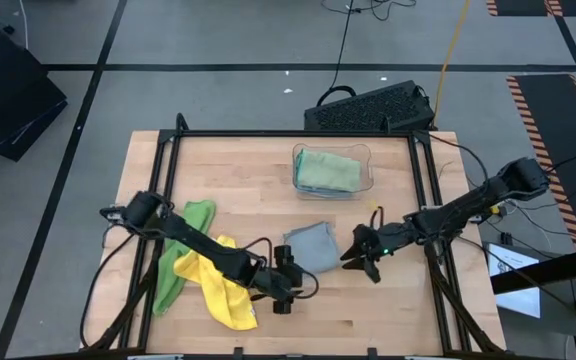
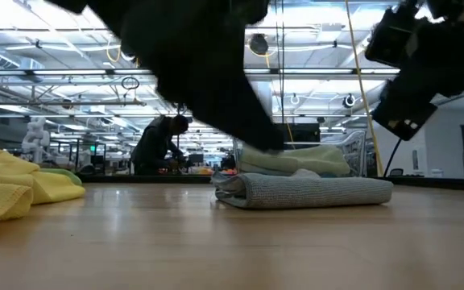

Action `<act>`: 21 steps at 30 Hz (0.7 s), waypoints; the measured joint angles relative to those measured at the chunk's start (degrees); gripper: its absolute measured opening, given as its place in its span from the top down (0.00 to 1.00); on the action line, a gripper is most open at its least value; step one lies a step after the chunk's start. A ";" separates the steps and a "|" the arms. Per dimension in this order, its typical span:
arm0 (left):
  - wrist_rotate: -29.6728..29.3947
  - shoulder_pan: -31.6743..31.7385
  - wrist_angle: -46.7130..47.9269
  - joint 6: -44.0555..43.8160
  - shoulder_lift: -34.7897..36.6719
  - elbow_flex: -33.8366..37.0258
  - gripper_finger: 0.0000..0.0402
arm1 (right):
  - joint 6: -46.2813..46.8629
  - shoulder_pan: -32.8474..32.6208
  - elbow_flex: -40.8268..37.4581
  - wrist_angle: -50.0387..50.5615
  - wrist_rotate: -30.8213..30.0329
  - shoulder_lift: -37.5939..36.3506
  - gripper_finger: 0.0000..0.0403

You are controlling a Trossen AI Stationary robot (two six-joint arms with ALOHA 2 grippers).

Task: Fold microfiber towels
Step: Put the gray towel in the transparent bin

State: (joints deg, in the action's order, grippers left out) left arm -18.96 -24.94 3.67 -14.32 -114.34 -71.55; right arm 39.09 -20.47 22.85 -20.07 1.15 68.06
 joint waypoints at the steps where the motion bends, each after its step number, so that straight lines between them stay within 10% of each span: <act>1: -0.01 0.10 -0.83 0.44 -1.12 -0.01 0.26 | -0.08 -0.03 0.34 -0.26 -0.12 0.59 0.65; 10: -1.09 2.07 2.24 2.16 -4.15 0.09 0.36 | 0.67 -1.64 1.48 -2.69 -1.84 4.86 0.64; 21: -0.25 3.62 1.99 3.88 -4.85 0.00 0.85 | -1.31 -1.94 2.46 -4.26 -4.93 6.90 0.64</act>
State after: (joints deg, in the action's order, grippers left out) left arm -19.21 -21.32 5.65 -10.44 -119.20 -71.55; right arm 37.78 -22.40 25.31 -24.34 -3.78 74.96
